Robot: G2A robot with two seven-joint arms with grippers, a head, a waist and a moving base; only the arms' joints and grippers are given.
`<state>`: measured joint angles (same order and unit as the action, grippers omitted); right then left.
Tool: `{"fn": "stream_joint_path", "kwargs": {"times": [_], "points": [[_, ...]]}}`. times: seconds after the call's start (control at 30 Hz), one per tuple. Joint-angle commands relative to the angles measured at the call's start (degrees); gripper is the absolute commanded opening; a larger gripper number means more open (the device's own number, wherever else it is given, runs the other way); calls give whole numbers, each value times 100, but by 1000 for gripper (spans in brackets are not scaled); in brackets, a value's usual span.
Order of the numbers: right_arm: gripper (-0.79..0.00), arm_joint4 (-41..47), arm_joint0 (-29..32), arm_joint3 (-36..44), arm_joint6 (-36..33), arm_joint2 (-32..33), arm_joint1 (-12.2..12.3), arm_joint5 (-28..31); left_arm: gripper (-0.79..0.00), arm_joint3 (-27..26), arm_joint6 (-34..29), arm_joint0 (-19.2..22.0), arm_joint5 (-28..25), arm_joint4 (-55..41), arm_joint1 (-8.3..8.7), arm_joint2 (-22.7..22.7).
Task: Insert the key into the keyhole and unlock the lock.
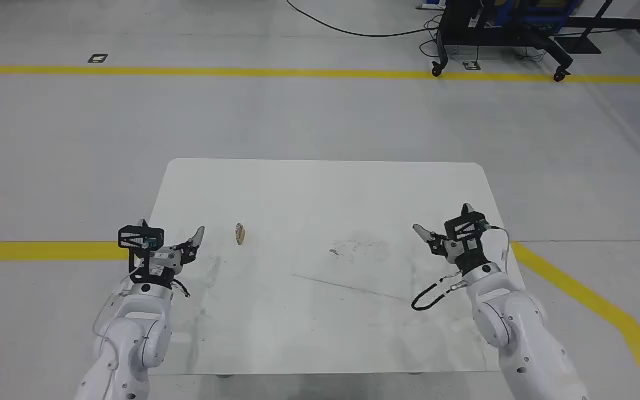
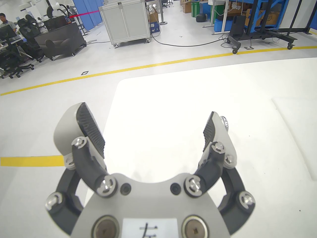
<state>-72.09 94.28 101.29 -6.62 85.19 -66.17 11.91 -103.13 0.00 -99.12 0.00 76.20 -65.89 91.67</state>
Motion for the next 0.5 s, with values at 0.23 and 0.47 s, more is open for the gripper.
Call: {"fn": "stream_joint_path", "kwargs": {"times": [0.23,0.47], "points": [[-1,697,-286,-223,-309,-101,0,689,0,0,0,0,0,0,0,0],[0,705,-290,-234,-363,-160,-5,706,0,0,0,0,0,0,0,0]]}}
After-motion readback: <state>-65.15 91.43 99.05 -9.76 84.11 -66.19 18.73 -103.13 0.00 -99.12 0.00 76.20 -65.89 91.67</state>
